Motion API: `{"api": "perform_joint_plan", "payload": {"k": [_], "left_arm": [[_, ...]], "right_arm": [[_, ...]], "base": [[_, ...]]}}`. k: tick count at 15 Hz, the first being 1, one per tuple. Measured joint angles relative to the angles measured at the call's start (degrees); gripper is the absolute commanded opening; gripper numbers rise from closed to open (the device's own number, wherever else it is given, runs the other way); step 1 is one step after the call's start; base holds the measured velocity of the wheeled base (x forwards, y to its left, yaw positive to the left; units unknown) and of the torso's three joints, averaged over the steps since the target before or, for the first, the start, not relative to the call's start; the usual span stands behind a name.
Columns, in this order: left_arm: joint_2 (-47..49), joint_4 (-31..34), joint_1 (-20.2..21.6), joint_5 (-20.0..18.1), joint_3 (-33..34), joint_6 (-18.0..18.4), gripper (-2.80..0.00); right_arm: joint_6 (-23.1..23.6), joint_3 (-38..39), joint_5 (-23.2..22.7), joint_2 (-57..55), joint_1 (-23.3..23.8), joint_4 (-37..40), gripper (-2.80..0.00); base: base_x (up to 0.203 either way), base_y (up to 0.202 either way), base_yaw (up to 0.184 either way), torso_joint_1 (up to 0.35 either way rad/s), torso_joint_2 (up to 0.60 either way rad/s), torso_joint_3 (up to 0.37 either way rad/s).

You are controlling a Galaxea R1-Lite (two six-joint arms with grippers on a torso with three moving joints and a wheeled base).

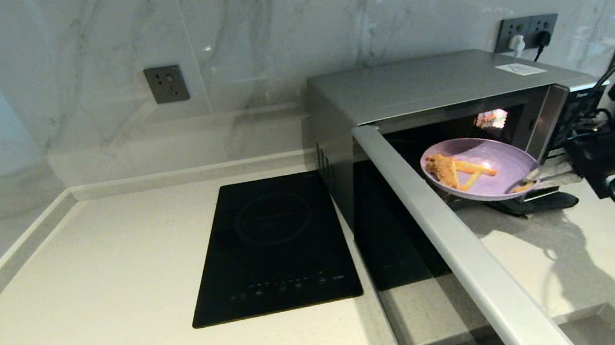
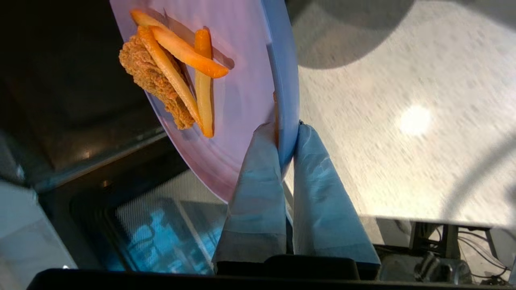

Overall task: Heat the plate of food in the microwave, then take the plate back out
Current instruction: Put the plate in the microwave oven

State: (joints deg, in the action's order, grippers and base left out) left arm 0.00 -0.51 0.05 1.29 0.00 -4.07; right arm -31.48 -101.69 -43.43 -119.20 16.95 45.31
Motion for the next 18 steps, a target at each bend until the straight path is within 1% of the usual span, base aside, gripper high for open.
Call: {"api": "perform_joint_plan", "payload": {"k": [3,5,9,12,18], "left_arm": [[0.0,0.0,0.0,0.0,0.0,0.0,-2.8],[0.0,0.0,0.0,0.0,0.0,0.0,-2.8],[0.0,0.0,0.0,0.0,0.0,0.0,-2.8],[0.0,0.0,0.0,0.0,0.0,0.0,-2.8],[0.0,0.0,0.0,0.0,0.0,0.0,-2.8]], "right_arm": [[-4.7,-7.9,3.3,-4.6,-4.1,0.0,-2.8],[-6.9,-10.5,6.0,-6.7,-6.6,-1.3,-2.8],[-11.7,-11.3,10.3,-10.0,-10.1,-8.9,-2.8],[-12.8,-11.5,12.5,-11.9,-11.2,-11.8,-2.8],[-14.3,-10.5,12.6,-11.8,-11.6,-12.3,-2.8]], "base": [[0.0,0.0,0.0,0.0,0.0,0.0],[0.0,0.0,0.0,0.0,0.0,0.0],[0.0,0.0,0.0,0.0,0.0,0.0],[0.0,0.0,0.0,0.0,0.0,0.0],[0.0,0.0,0.0,0.0,0.0,0.0]]}}
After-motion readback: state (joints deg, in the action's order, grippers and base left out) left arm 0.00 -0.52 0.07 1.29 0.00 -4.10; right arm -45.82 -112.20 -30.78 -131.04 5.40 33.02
